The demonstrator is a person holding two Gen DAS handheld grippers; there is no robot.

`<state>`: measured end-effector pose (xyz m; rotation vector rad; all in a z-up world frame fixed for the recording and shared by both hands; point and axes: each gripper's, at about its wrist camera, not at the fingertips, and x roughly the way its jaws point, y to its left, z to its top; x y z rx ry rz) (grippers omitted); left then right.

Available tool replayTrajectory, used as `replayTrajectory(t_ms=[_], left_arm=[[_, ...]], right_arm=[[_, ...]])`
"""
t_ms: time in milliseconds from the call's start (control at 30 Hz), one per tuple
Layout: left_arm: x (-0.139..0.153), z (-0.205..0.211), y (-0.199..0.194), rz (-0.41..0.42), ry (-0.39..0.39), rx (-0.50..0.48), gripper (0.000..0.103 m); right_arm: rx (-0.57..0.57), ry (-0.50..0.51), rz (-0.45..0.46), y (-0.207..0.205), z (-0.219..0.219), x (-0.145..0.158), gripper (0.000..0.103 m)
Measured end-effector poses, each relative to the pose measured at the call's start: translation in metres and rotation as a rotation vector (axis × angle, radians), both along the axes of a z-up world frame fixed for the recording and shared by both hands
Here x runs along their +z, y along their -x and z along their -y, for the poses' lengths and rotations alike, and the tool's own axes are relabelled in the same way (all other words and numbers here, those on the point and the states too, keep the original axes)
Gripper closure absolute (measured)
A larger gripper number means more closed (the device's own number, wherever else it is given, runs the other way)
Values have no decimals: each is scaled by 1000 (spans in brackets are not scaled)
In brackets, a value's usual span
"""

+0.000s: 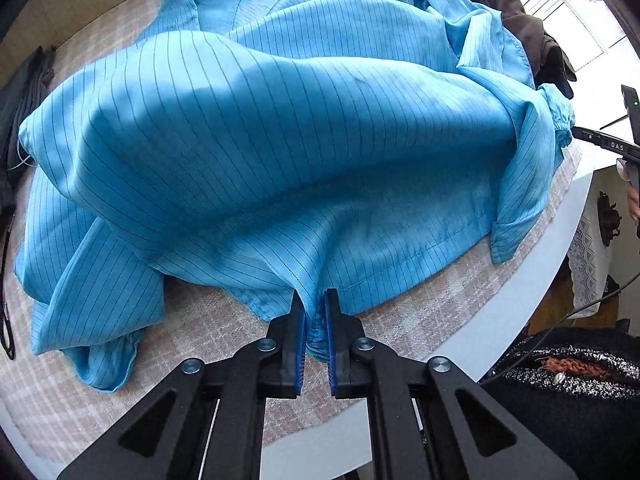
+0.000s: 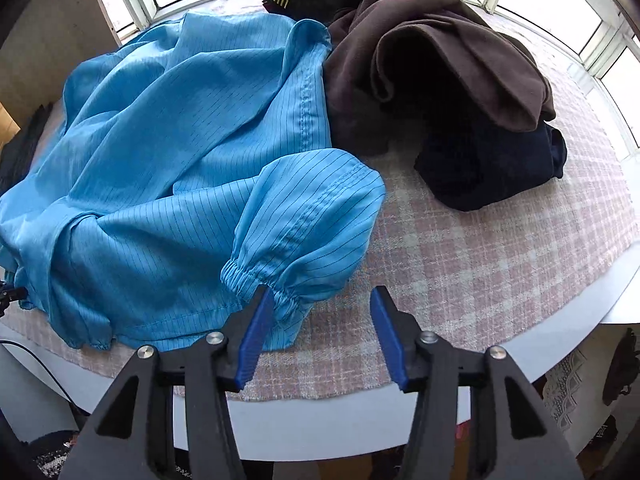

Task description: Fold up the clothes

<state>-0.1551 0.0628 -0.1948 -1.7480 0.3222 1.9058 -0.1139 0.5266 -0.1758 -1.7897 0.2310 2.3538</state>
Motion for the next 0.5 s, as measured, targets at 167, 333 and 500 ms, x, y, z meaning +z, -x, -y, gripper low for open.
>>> replayTrajectory(t_ms=[167,333,500], left_arm=[[10,-3,-11,-18,9,-21,96],[5,-5,-17,-15,11,-20,96],[2,-6,-24,-17,9,-30,96]], right_arm=[[17,-56,27,8,13,1,54],[27,-150,55,21,27,-3,53],[17,-16,82,13,14,-12,72]])
